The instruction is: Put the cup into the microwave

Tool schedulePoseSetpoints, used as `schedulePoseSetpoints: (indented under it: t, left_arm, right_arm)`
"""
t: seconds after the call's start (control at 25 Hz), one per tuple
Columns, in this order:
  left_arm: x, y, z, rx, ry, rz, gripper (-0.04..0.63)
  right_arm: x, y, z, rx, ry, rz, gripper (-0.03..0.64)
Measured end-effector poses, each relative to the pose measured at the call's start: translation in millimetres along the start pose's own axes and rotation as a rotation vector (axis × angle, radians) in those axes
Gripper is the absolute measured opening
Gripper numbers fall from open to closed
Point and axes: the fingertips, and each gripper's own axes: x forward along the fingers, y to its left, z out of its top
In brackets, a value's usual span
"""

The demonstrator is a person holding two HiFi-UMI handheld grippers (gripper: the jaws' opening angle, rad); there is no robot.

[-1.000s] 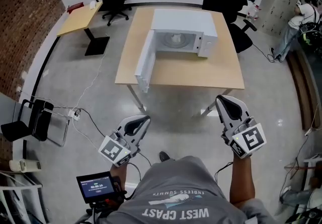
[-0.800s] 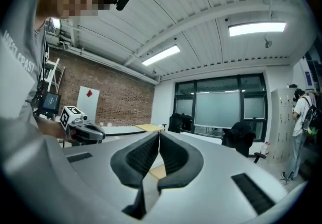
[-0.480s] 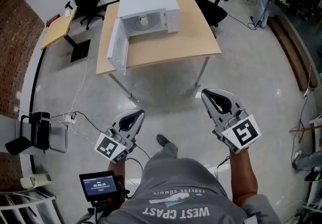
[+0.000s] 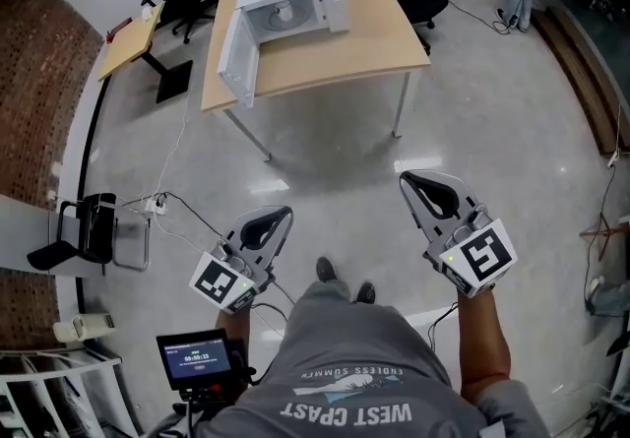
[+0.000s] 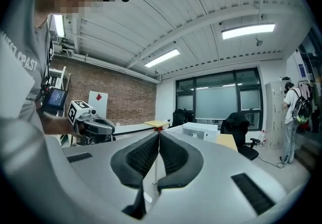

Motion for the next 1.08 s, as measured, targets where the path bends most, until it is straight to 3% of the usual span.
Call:
schedulePoseSetpoints:
  t: [0.28,0.44,0.6,0.8,1.08]
  left_arm:
    - [-27.4,-40.5,16.5,0.005,0.030,-0.007,0.021]
    - [-20.8,-43.4,1.0,0.000,0.120,-0.033,0.021]
    - [-29.9,-22.3,-3.0,-0.006,0.058,-0.042,0.021]
    - [-80.9,-7.8,-0.4,0.007,-0.018,-0.044,0.021]
    - [-115.7,34.9,-7.3,-0.001,-0.046,-0.036,0.021]
  right_arm:
    - [-34.4,28.7,3.1,0.031,0.017,0.005,0.017]
    - [-38.2,24.1,-6.1,0.067,0.032,-0.020,0.017]
    - [-16.0,41.9,-20.9,0.079,0.045,-0.031,0.017]
    - [7.6,93.0,-21.2,0.079,0.071,-0.031,0.017]
    - [54.9,127.8,-9.3,0.084,0.051,-0.022,0.017]
